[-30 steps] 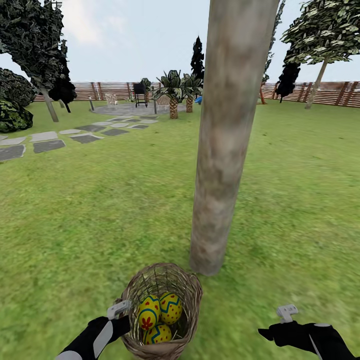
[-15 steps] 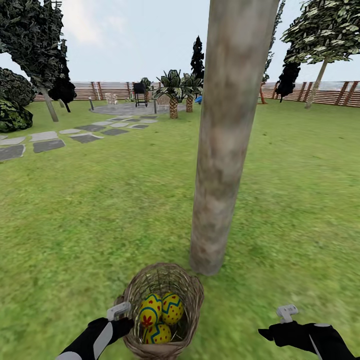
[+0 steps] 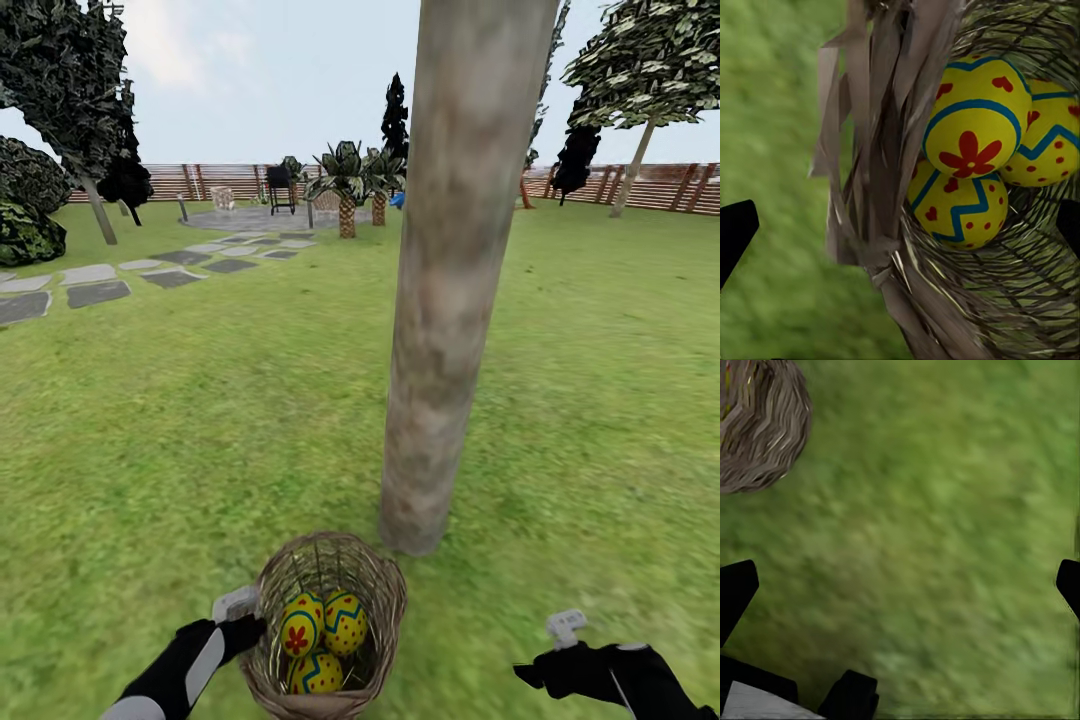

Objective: Take the three Easter eggs out of the wicker basket on the lawn in the garden, then place them on the lawn next to a single tree (choose any tree) so that all three eggs are next to the same tree and none are left in the basket.

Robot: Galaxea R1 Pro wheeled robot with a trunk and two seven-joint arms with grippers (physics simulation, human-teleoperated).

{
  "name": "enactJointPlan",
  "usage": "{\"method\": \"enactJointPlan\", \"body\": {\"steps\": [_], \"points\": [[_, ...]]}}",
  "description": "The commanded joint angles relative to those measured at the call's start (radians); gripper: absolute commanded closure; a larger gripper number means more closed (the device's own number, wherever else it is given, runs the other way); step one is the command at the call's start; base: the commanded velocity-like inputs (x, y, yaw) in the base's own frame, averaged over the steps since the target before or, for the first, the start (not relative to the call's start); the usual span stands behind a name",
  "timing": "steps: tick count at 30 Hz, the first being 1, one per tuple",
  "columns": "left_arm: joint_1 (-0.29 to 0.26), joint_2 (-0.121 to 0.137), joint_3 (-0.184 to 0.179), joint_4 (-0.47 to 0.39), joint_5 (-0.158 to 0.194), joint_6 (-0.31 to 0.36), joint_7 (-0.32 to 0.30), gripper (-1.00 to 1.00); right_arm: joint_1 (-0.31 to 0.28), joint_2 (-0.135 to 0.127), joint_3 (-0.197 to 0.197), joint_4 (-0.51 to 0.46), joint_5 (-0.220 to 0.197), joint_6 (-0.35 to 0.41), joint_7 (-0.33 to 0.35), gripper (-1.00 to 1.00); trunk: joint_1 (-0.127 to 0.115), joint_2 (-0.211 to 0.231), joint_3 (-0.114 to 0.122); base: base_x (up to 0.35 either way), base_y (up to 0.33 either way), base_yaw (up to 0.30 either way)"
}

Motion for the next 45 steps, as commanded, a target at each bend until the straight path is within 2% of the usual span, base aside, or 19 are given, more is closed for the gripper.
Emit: {"method": "enactJointPlan", "body": {"steps": [1,4,9,12,15,19,21,23,24,27,32,34,35,36,37,39,40,41,45], "points": [[0.0,0.0,0.002,-0.006,0.011,0.007,0.006,-1.0,-0.001,0.002,0.005,-0.002,0.023,0.004,0.008,-1.0,-0.004,0.007,0.002,0.0,0.0,0.0],[0.001,0.0,0.002,-0.014,0.011,0.009,0.005,-1.0,-0.001,0.012,0.016,-0.003,0.056,0.009,0.007,-1.0,-0.016,0.028,0.012,0.0,0.0,0.0],[0.002,0.0,0.002,-0.038,0.011,0.027,0.006,-1.0,-0.002,0.062,0.021,-0.009,0.11,0.082,-0.04,-1.0,-0.035,0.063,0.027,0.0,0.0,0.0],[0.004,0.006,0.003,-0.058,0.012,0.054,0.005,-1.0,-0.002,0.122,0.025,-0.034,0.14,0.109,-0.075,-1.0,-0.046,0.084,0.037,0.0,0.0,0.0],[0.029,0.037,0.027,-0.136,0.012,0.118,0.004,-1.0,-0.002,0.17,0.059,-0.095,0.186,0.156,-0.083,-1.0,-0.058,0.105,0.046,0.0,0.0,0.0],[0.108,0.049,0.17,-0.349,0.009,0.232,0.005,-1.0,-0.001,0.208,0.128,-0.234,0.206,0.246,-0.084,-1.0,-0.073,0.133,0.059,0.0,0.0,0.0],[0.136,0.051,0.225,-0.423,0.008,0.277,0.006,-1.0,-0.001,0.232,0.145,-0.267,0.21,0.265,-0.084,-1.0,-0.081,0.147,0.065,0.0,0.0,0.0],[0.152,0.052,0.283,-0.477,0.007,0.303,0.006,-1.0,-0.001,0.26,0.161,-0.282,0.213,0.281,-0.084,-1.0,-0.088,0.161,0.071,0.0,0.0,0.0],[0.157,0.052,0.331,-0.501,0.007,0.312,0.006,-1.0,-0.001,0.279,0.182,-0.287,0.217,0.293,-0.084,-1.0,-0.088,0.161,0.071,0.0,0.0,0.0],[0.162,0.053,0.421,-0.521,0.009,0.319,0.005,-1.0,-0.001,0.308,0.27,-0.297,0.225,0.312,-0.088,-1.0,-0.088,0.161,0.071,0.0,0.0,0.0],[0.16,0.064,0.454,-0.563,0.012,0.326,0.003,-1.0,-0.001,0.345,0.39,-0.356,0.227,0.343,-0.09,-1.0,-0.088,0.161,0.071,0.0,0.0,0.0],[0.158,0.064,0.455,-0.579,0.015,0.325,0.002,-1.0,-0.001,0.352,0.472,-0.379,0.225,0.405,-0.095,-1.0,-0.088,0.161,0.071,0.0,0.0,0.0],[0.154,0.064,0.455,-0.583,0.027,0.324,0.002,-1.0,-0.002,0.355,0.532,-0.397,0.223,0.432,-0.108,-1.0,-0.088,0.161,0.071,0.0,0.0,0.0],[0.149,0.066,0.455,-0.586,0.053,0.324,0.002,-1.0,-0.002,0.36,0.564,-0.41,0.221,0.443,-0.135,-1.0,-0.088,0.161,0.071,0.0,0.0,0.0],[0.142,0.068,0.456,-0.596,0.106,0.324,0.002,-1.0,-0.005,0.371,0.593,-0.425,0.216,0.453,-0.199,-1.0,-0.088,0.161,0.071,0.0,0.0,0.0],[0.137,0.074,0.457,-0.624,0.183,0.326,0.003,-1.0,-0.017,0.381,0.613,-0.434,0.208,0.458,-0.291,-1.0,-0.088,0.161,0.071,0.0,0.0,0.0],[0.136,0.083,0.456,-0.656,0.233,0.328,0.003,-1.0,-0.026,0.384,0.62,-0.437,0.191,0.457,-0.336,-1.0,-0.088,0.161,0.071,0.0,0.0,0.0],[0.135,0.088,0.453,-0.678,0.259,0.331,0.004,-1.0,-0.029,0.385,0.623,-0.438,0.171,0.456,-0.353,-1.0,-0.088,0.161,0.071,0.0,0.0,0.0],[0.134,0.094,0.452,-0.715,0.307,0.378,0.004,-1.0,-0.035,0.386,0.635,-0.437,0.073,0.456,-0.381,-1.0,-0.088,0.161,0.071,0.002,0.001,0.0]]}}
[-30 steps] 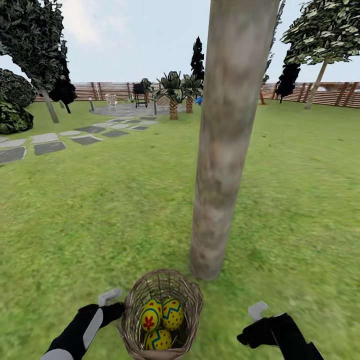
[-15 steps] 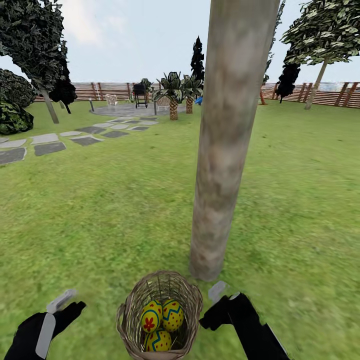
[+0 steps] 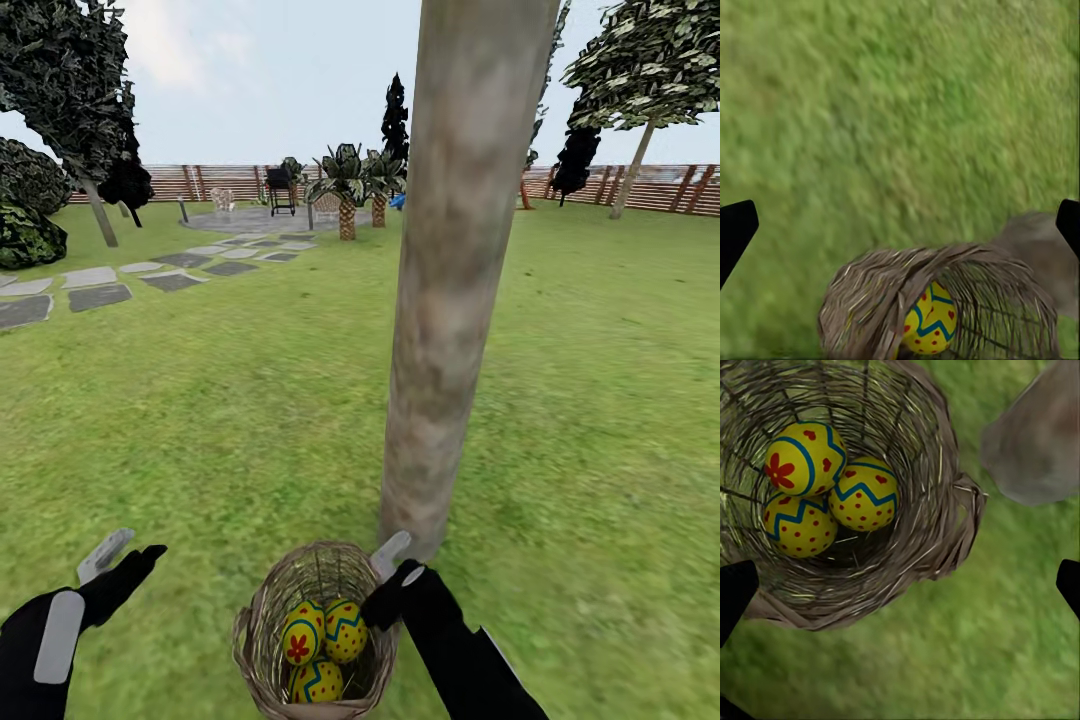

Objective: Take the three Easter eggs out of the wicker basket on the lawn in the garden, then place them on the lawn next to a single tree (choose any tree) so that all three eggs are next to the same tree and none are left in the basket.

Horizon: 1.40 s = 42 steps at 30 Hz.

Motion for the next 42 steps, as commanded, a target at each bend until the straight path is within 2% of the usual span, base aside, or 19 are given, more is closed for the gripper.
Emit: {"method": "enactJointPlan", "body": {"steps": [1,7,16,21,23,26,27,31,34,35,38,39,42], "points": [[-0.001,0.0,0.0,-0.003,0.013,0.015,0.007,-1.0,-0.001,0.0,0.007,0.0,0.001,0.006,0.006,-1.0,0.0,0.0,-0.001,0.05,0.036,0.0],[-0.001,-0.004,-0.005,-0.003,0.018,0.031,0.007,-1.0,-0.002,0.0,0.076,0.025,-0.019,0.014,0.002,-1.0,0.0,0.0,-0.001,0.105,0.091,0.0],[-0.001,-0.011,-0.006,0.001,0.018,0.033,0.007,-1.0,-0.002,0.003,0.086,0.03,-0.028,0.015,0.002,-1.0,0.0,0.0,-0.001,0.005,0.004,0.179],[-0.001,-0.011,-0.005,0.003,0.018,0.032,0.007,-1.0,-0.012,0.003,0.087,0.028,-0.051,0.02,0.002,-1.0,0.0,0.0,-0.003,0.0,0.0,0.286],[-0.001,-0.011,-0.005,0.003,0.018,0.033,0.007,-1.0,-0.052,0.003,0.087,0.032,-0.074,0.048,0.002,-1.0,0.0,0.0,-0.004,0.0,0.0,0.288],[-0.001,-0.012,-0.007,0.003,0.018,0.033,0.007,-1.0,-0.11,0.003,0.086,0.054,-0.137,0.081,0.002,-1.0,0.0,0.0,-0.006,0.0,0.0,0.288],[-0.001,-0.013,-0.007,0.002,0.018,0.033,0.007,-1.0,-0.144,0.003,0.086,0.09,-0.165,0.089,0.002,-1.0,0.0,0.0,-0.006,0.0,0.0,0.288],[-0.001,-0.02,-0.008,-0.004,0.018,0.036,0.007,-1.0,-0.283,0.004,0.079,0.254,-0.216,0.095,0.001,-1.0,0.0,0.0,-0.008,0.0,0.0,0.221],[-0.001,-0.028,-0.008,-0.007,0.018,0.036,0.007,-1.0,-0.34,0.004,0.078,0.312,-0.308,0.095,-0.008,-1.0,0.0,0.0,-0.008,0.0,0.0,0.053],[-0.001,-0.029,-0.008,-0.007,0.018,0.037,0.007,-1.0,-0.364,0.004,0.078,0.338,-0.367,0.095,-0.037,-1.0,0.0,0.0,-0.008,0.0,0.0,0.016],[-0.001,-0.032,-0.009,-0.008,0.018,0.037,0.007,-1.0,-0.423,0.004,0.078,0.416,-0.503,0.094,-0.161,-1.0,0.0,0.0,-0.008,0.0,0.0,0.007],[-0.001,-0.033,-0.009,-0.008,0.018,0.037,0.007,-1.0,-0.456,0.004,0.078,0.467,-0.6,0.09,-0.235,-1.0,0.0,0.0,-0.008,0.0,0.0,0.002],[-0.001,-0.034,-0.009,-0.008,0.018,0.038,0.007,-1.0,-0.514,0.004,0.08,0.547,-0.823,0.081,-0.382,-1.0,0.0,0.0,-0.008,0.0,0.0,0.0]]}}
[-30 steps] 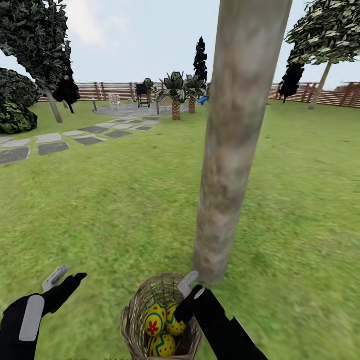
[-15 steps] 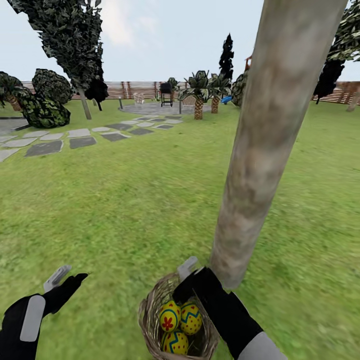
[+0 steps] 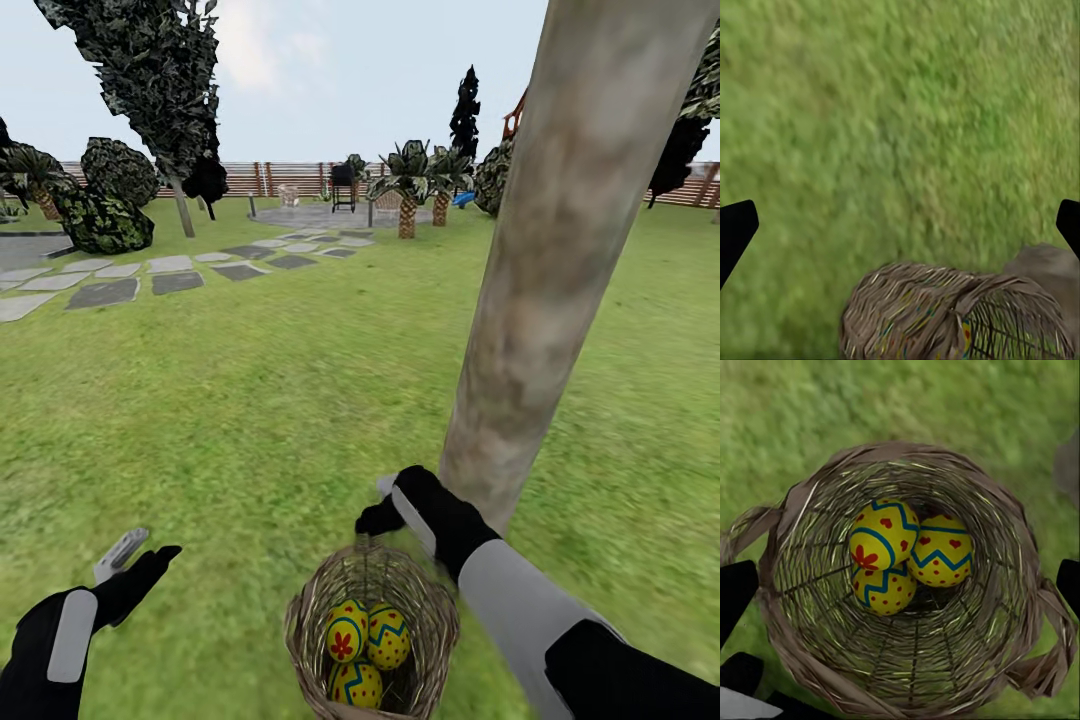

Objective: Take the three Easter eggs out of the wicker basket on the lawn in the garden, then place them on the lawn next to a single tree (choose any tree) so that all three eggs are next to the same tree and none are left in the basket.

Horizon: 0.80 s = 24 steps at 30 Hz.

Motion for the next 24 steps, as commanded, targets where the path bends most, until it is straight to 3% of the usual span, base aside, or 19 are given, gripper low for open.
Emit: {"method": "enactJointPlan", "body": {"steps": [1,2,3,7,14,24], "points": [[-0.001,0.0,0.001,-0.001,0.01,0.005,0.007,-1.0,-0.012,0.0,0.004,0.013,-0.07,0.001,-0.055,-1.0,0.0,0.0,-0.001,0.0,0.0,0.0],[-0.001,0.0,0.001,-0.001,0.01,0.005,0.007,-1.0,-0.021,0.0,0.006,0.022,-0.134,-0.001,-0.107,-1.0,0.0,0.0,-0.001,0.0,0.0,0.0],[-0.001,0.0,0.001,-0.001,0.01,0.005,0.007,-1.0,-0.024,0.0,0.007,0.024,-0.158,-0.001,-0.126,-1.0,0.0,0.0,-0.001,0.0,0.0,0.0],[-0.001,0.0,0.001,0.0,0.01,0.005,0.007,-1.0,-0.029,0.0,0.01,0.026,-0.198,-0.001,-0.157,-1.0,0.011,-0.021,-0.01,0.0,0.0,0.0],[-0.001,0.0,0.001,0.009,0.01,0.004,0.007,-1.0,-0.029,0.0,0.081,0.026,-0.207,-0.042,-0.161,-1.0,0.038,-0.07,-0.032,0.0,0.0,0.0],[-0.001,0.0,0.001,0.011,0.011,0.005,0.007,-1.0,-0.026,0.0,0.093,0.091,-0.204,-0.131,-0.161,-1.0,0.077,-0.14,-0.064,0.0,0.0,0.0]]}}
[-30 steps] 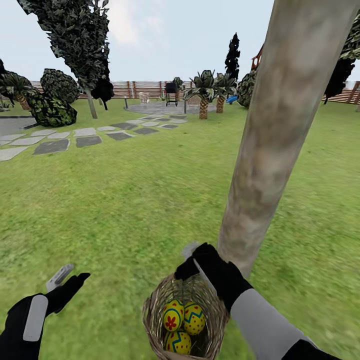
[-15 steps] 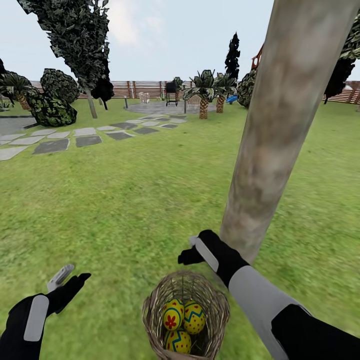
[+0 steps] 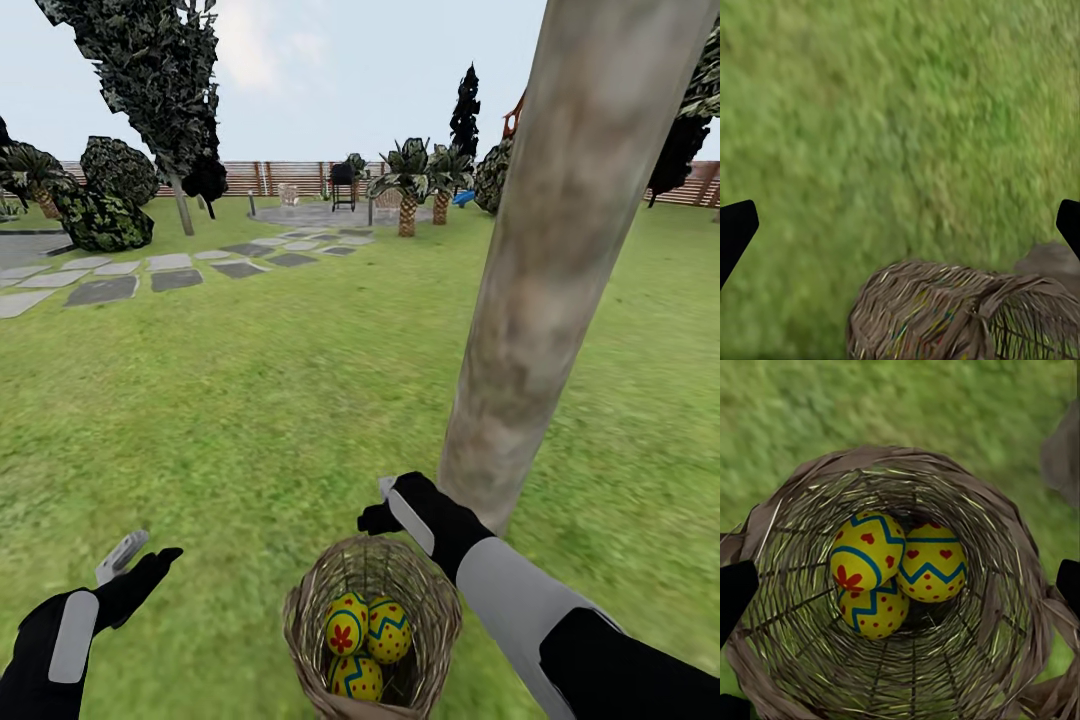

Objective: Take the three Easter eggs out of the wicker basket on the lawn in the garden, then place them on the lawn next to a single tree (choose any tree) so that all three eggs are next to the same tree and none are left in the basket.

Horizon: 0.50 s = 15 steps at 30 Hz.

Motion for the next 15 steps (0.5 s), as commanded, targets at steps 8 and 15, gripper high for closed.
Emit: {"method": "enactJointPlan", "body": {"steps": [8,15], "points": [[-0.001,0.0,0.001,-0.001,0.011,0.006,0.007,-1.0,0.006,0.0,0.028,0.007,-0.012,-0.046,-0.003,-1.0,0.031,-0.057,-0.026,0.0,0.0,0.0],[-0.001,0.0,0.001,-0.001,0.012,0.006,0.007,-1.0,0.011,-0.002,0.029,0.009,-0.011,-0.037,0.118,-1.0,0.058,-0.106,-0.048,0.0,0.0,0.0]]}}
